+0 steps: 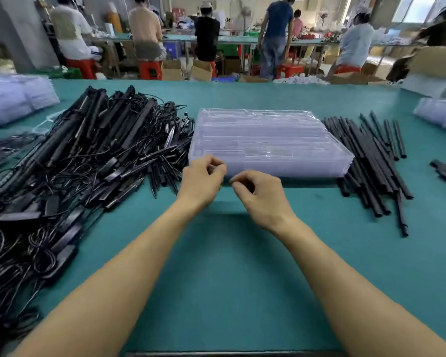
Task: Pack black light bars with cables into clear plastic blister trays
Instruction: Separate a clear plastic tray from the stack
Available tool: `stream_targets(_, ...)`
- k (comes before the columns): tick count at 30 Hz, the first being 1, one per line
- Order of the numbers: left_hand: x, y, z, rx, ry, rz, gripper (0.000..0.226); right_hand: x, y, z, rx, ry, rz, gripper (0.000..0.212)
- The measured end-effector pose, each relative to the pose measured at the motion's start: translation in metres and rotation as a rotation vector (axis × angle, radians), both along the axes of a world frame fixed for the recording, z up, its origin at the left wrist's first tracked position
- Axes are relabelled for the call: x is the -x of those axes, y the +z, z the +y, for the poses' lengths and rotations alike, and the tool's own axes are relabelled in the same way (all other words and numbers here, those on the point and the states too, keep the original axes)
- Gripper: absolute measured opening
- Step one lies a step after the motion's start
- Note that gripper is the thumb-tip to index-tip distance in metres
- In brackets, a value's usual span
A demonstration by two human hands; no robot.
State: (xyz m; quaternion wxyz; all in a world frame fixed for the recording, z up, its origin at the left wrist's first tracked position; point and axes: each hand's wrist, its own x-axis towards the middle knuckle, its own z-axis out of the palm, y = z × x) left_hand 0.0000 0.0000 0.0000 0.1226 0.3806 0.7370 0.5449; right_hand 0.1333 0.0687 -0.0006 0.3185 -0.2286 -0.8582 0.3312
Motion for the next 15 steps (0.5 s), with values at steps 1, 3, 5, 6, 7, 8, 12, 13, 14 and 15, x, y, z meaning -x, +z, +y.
stream_targets(1,0.007,-0.004,0.009,-0.041,0.088,0.046,0.010,0.008,0.000,0.009,-0.060,-0.024,-0.017,0.015)
stream_targets(3,0.022,-0.017,0.017,-0.162,0.298,0.114,0.006,0.023,0.002,0.029,-0.181,-0.092,-0.071,0.021)
stream_targets(5,0.032,-0.030,0.017,-0.299,0.432,0.065,0.011,0.037,0.009,0.048,-0.299,-0.160,-0.133,0.026)
stream_targets(6,0.035,-0.035,0.014,-0.352,0.471,0.000,0.017,0.042,0.011,0.054,-0.350,-0.164,-0.185,0.027)
stream_targets(7,0.041,-0.040,0.013,-0.407,0.489,-0.086,0.024,0.047,0.013,0.060,-0.382,-0.149,-0.235,0.028)
stream_targets(8,0.045,-0.040,0.011,-0.433,0.495,-0.157,0.030,0.052,0.017,0.063,-0.377,-0.115,-0.297,0.027)
stream_targets(12,0.054,-0.045,0.008,-0.360,0.413,-0.173,0.040,0.066,0.023,0.070,-0.266,-0.032,-0.390,0.021)
stream_targets(13,0.053,-0.046,0.010,-0.344,0.384,-0.160,0.037,0.066,0.023,0.072,-0.224,-0.021,-0.385,0.020)
stream_targets(14,0.052,-0.047,0.011,-0.339,0.359,-0.148,0.030,0.066,0.024,0.074,-0.179,-0.003,-0.388,0.017)
stream_targets(15,0.051,-0.046,0.012,-0.342,0.342,-0.145,0.022,0.067,0.026,0.077,-0.144,0.013,-0.394,0.016)
